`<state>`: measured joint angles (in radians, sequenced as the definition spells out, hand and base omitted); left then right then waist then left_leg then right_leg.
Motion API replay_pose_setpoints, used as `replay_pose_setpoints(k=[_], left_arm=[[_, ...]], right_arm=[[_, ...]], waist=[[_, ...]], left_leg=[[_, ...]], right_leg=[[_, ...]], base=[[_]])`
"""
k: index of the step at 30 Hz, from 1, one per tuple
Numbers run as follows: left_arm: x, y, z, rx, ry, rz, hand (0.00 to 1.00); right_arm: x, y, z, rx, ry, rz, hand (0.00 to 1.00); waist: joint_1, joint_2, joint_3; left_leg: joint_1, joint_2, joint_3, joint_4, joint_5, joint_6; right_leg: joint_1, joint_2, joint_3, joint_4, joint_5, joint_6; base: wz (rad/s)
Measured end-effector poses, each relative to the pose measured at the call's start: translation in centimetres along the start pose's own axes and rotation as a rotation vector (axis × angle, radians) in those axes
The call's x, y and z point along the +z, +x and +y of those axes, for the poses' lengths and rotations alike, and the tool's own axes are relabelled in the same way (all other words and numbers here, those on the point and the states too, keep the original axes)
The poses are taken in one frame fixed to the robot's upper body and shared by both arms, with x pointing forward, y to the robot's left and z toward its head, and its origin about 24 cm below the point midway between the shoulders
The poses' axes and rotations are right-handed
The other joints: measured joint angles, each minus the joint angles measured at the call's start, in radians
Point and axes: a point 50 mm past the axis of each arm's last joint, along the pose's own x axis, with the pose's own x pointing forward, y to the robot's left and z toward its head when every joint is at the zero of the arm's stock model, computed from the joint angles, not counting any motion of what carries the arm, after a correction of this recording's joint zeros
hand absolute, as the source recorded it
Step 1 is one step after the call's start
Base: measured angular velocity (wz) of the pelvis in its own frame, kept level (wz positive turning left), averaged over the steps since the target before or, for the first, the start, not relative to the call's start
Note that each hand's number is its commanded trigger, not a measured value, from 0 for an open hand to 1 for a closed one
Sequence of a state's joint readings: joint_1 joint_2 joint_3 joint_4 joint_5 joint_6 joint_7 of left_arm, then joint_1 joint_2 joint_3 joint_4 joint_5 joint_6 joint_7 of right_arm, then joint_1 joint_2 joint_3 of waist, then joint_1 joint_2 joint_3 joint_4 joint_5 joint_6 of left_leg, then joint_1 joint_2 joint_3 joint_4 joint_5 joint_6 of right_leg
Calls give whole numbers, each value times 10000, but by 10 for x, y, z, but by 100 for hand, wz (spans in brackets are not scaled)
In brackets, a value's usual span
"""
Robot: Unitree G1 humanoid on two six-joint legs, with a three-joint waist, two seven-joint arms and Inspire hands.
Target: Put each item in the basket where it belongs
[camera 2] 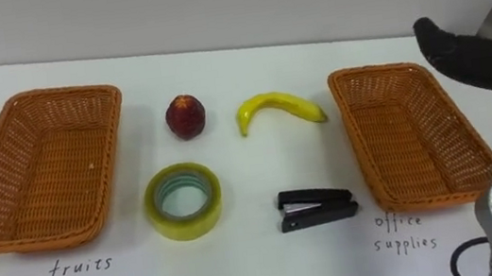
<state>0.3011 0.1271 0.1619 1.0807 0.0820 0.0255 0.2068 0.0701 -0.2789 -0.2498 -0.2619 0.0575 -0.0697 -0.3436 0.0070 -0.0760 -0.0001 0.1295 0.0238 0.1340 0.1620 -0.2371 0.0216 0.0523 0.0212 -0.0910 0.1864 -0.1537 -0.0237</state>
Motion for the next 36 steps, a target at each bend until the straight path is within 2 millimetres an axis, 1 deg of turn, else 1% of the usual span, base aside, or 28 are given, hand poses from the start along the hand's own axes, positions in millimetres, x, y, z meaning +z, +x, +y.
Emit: replay_pose_setpoints(k=[5, 9, 17, 21, 23, 26, 29, 31, 33, 36], left_arm=[[1, 0, 0, -15, 25, 46, 0], [1, 1, 1, -45, 123, 25, 0], [6, 2, 0, -220, 104, -79, 0], [9, 3, -1, -459, 125, -95, 0], [7, 3, -1, -580, 145, -44, 0], [10, 3, 0, -653, 260, -119, 0], [11, 4, 2, -596, 281, -153, 0], [15, 5, 4, -534, 296, -253, 0], [19, 5, 7, -463, 313, -424, 0], [21, 6, 9, -400, 429, -520, 0]], right_arm=[[1, -2, 12, 988, -730, -196, 0], [1, -3, 15, 1594, -1279, -346, 0], [0, -5, 22, 2435, -1425, -310, 0], [-6, -8, 30, 3244, -1518, -72, 0], [-8, -8, 31, 3482, -1620, 36, 0], [-14, -8, 35, 3944, -1666, 382, 0], [-16, -10, 39, 4442, -1809, 560, 0], [-18, -12, 44, 4836, -2029, 570, 0], [-24, -16, 50, 5398, -2275, 807, 0], [-29, -20, 56, 6059, -2528, 1133, 0]], waist=[[-1, -5, -5], [17, -15, -14], [77, -13, -21], [80, -18, -16], [119, -18, -12], [170, -74, 3], [263, -148, 48], [255, -209, 47], [279, -258, 33], [278, -254, 36]], left_leg=[[14, 8, 9, -69, 0, 0], [19, 15, 11, -97, 0, 0], [37, 50, 10, -110, 0, 0], [36, 56, 13, -112, -1, -1], [33, 55, 17, -110, -1, -1], [29, 51, 17, -104, -1, -1], [2, 21, -1, -101, 0, -1], [-13, -1, -26, -103, 0, -1], [-22, 3, -31, -91, 0, -1], [-9, 17, -29, -75, 1, 2]], right_leg=[[-24, 12, 1, 1, 0, 0], [-27, 16, -2, 0, 0, 0], [-8, 5, 35, 9, 9, -9], [8, 10, 28, 17, 29, -23], [6, 11, 24, 17, 31, -22], [2, 12, -4, 14, 32, -20], [-1, 11, -60, -15, 32, -20], [0, 12, -92, -28, 32, -20], [2, 4, -121, -32, 32, -19], [4, -7, -129, -26, 34, -17]], base=[[0], [0], [0], [0], [0], [0], [1], [5], [5], [0]])
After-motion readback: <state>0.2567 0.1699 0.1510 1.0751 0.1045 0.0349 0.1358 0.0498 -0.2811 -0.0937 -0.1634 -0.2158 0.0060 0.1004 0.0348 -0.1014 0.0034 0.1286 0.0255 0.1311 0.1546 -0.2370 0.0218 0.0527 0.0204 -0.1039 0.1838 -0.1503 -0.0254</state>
